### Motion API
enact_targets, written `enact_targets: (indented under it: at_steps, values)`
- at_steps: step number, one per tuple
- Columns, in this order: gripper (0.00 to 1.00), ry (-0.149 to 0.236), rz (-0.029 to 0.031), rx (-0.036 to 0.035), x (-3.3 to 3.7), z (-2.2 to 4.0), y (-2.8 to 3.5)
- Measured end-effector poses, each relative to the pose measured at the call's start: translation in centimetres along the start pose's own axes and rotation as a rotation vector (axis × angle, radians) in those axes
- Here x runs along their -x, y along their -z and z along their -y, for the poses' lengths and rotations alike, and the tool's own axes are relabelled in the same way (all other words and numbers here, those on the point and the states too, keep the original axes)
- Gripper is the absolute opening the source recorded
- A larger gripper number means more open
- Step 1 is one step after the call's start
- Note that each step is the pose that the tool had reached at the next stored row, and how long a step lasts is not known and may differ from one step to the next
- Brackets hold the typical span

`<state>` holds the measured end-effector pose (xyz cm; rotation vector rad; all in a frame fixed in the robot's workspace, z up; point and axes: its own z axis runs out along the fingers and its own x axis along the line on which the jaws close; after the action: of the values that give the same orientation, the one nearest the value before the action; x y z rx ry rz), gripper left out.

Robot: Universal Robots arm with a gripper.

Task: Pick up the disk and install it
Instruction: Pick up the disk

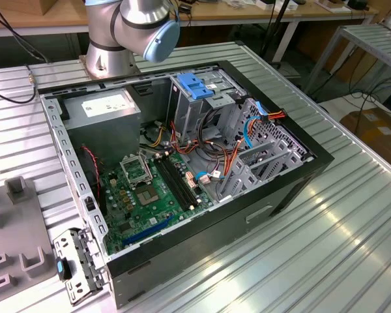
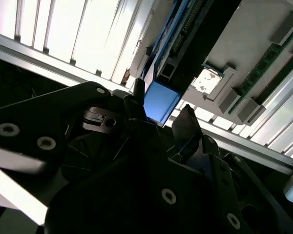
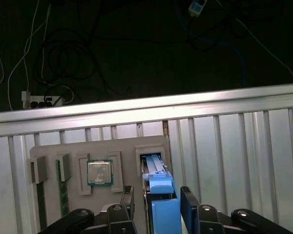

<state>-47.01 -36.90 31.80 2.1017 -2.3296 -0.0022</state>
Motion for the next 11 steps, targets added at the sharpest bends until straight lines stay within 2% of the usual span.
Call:
enact_targets:
  at_steps: [11]
  values:
    - [0.51, 0.0, 0.0004, -0.0006, 0.24, 0.38, -0.25]
